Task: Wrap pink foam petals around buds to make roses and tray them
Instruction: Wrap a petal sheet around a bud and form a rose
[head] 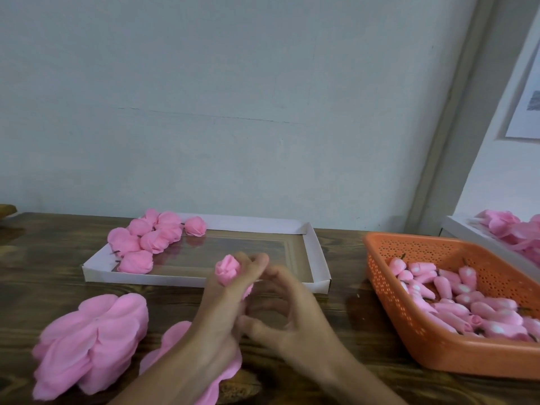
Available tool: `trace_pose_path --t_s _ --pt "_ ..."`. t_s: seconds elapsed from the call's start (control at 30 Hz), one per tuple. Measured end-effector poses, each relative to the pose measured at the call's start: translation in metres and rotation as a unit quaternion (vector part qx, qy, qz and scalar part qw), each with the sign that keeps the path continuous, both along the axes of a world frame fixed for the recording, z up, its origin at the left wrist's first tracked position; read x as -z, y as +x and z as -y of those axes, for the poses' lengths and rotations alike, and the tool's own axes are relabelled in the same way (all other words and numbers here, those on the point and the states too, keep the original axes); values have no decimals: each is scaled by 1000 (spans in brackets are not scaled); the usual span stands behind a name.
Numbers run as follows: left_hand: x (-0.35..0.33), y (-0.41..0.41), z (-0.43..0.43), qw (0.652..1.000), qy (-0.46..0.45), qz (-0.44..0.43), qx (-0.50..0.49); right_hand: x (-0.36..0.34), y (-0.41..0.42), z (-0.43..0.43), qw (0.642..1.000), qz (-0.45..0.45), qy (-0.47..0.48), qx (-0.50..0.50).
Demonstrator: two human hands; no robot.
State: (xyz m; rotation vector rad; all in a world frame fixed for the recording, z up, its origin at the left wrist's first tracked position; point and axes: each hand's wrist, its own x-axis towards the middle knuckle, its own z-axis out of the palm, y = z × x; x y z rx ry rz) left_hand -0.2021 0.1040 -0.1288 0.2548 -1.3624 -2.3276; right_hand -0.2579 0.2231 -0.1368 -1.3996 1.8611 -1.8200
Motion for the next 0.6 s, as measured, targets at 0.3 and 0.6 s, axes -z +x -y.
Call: trace_pose_path --t_s 0.3,0.6 --pt "-5 9 0 992 -73 -73 71 7 14 9 993 39 -89 63" --pt "-16 14 16 976 -182 -50 110 -13 25 17 907 408 -48 -91"
